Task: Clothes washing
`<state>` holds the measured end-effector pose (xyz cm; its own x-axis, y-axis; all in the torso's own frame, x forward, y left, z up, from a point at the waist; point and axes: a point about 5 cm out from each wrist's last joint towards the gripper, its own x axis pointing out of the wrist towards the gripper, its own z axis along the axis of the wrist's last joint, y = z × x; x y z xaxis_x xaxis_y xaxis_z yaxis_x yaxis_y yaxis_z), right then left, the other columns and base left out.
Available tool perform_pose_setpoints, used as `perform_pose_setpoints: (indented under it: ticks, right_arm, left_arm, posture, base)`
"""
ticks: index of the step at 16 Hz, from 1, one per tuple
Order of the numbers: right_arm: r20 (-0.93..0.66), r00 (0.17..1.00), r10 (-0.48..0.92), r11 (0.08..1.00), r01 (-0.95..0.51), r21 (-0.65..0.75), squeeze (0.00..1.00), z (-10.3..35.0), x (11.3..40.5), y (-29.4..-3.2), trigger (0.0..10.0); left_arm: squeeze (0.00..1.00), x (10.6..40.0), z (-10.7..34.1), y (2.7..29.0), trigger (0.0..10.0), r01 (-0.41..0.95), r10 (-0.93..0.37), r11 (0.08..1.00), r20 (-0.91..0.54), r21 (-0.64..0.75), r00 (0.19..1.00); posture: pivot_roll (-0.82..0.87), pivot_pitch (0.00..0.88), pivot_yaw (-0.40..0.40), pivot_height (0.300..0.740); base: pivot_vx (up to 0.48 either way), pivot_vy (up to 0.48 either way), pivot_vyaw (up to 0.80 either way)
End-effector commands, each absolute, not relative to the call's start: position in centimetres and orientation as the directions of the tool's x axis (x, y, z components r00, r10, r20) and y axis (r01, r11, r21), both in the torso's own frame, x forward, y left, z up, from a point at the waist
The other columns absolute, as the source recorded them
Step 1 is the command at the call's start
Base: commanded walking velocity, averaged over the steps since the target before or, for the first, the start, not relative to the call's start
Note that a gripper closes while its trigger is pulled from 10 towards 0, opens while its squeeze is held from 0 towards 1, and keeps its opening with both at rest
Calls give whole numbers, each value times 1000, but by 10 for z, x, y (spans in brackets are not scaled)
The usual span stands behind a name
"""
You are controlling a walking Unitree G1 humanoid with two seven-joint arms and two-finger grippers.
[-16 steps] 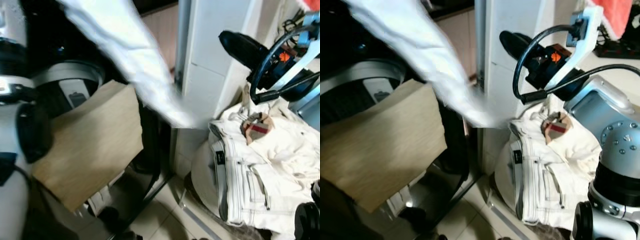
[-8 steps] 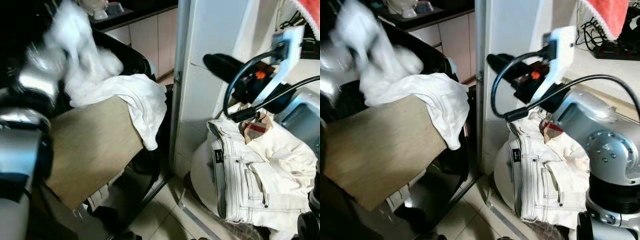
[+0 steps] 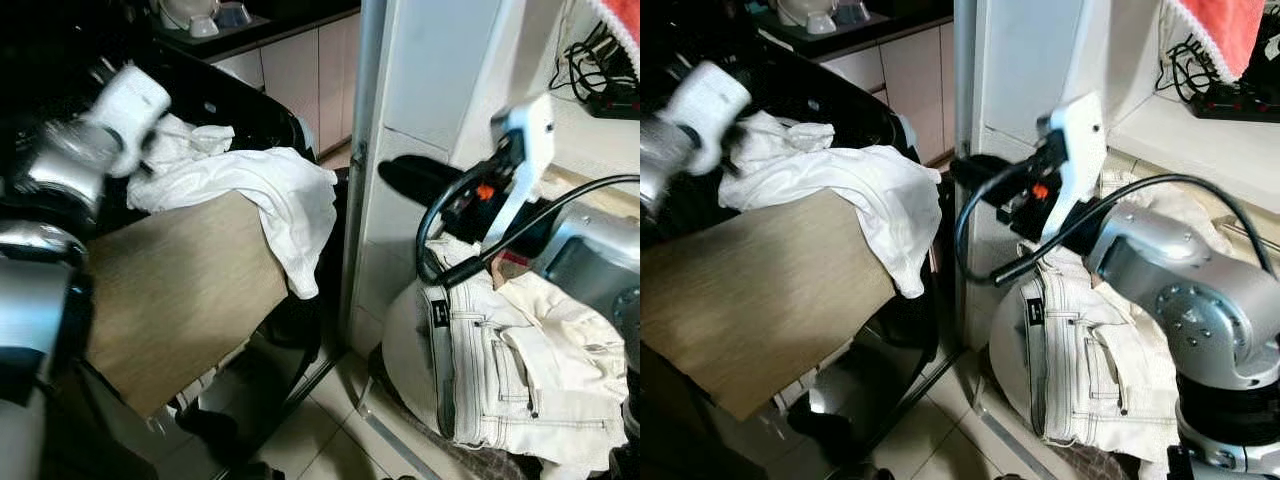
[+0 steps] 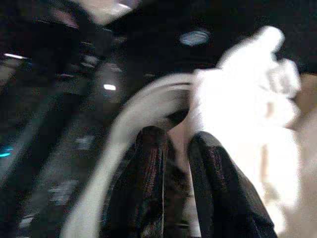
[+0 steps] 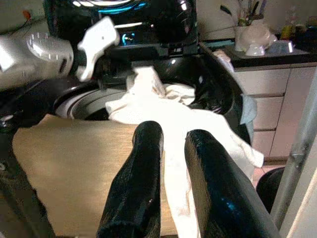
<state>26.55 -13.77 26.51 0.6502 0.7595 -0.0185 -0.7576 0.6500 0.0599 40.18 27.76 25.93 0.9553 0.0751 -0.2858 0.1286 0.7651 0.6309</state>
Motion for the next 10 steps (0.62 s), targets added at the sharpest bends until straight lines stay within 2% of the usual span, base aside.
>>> perform_pose_setpoints:
  ticks: [1,3,4,5,7,8,9,10]
  right_arm:
    - [-31,650,759,651,-759,34,0,266,265,-137,10000]
    - [-47,664,746,665,-746,20,0,262,267,-137,10000]
    - [-52,680,731,682,-731,17,0,261,268,-138,10000]
    - [-51,688,724,690,-724,20,0,260,269,-139,10000]
    - [-47,711,702,712,-702,24,0,260,272,-141,10000]
    - [-45,718,695,719,-695,27,0,260,273,-142,10000]
    - [-46,715,697,717,-697,30,0,259,273,-142,10000]
    - [-49,709,704,710,-703,31,0,259,272,-141,10000]
  left_arm:
    - [1000,402,269,281,10000,95,101,747,-253,658,962]
    - [1000,401,278,287,10000,33,142,738,-202,674,969]
    - [1000,402,280,283,10000,42,107,777,-198,628,974]
    - [1000,403,280,277,10000,66,63,799,-192,597,979]
    - [1000,409,278,251,10000,217,-142,851,-188,478,972]
    - [0,410,276,225,10000,380,-340,849,-172,367,925]
    - [0,409,272,206,10000,508,-479,793,-170,336,861]
    - [0,408,265,196,10000,570,-535,752,-199,331,821]
  posture:
    - [-90,0,66,740]
    - [-91,0,67,740]
    - [-90,0,67,740]
    - [-89,0,66,740]
    - [-88,0,65,740]
    - [-91,0,64,740]
    - [-91,0,63,740]
    - [-91,0,63,740]
  base:
    - [0,0,0]
    - [0,0,0]
    - [0,0,0]
    - [0,0,0]
    - [0,0,0]
    - [0,0,0]
    - [0,0,0]
    - [0,0,0]
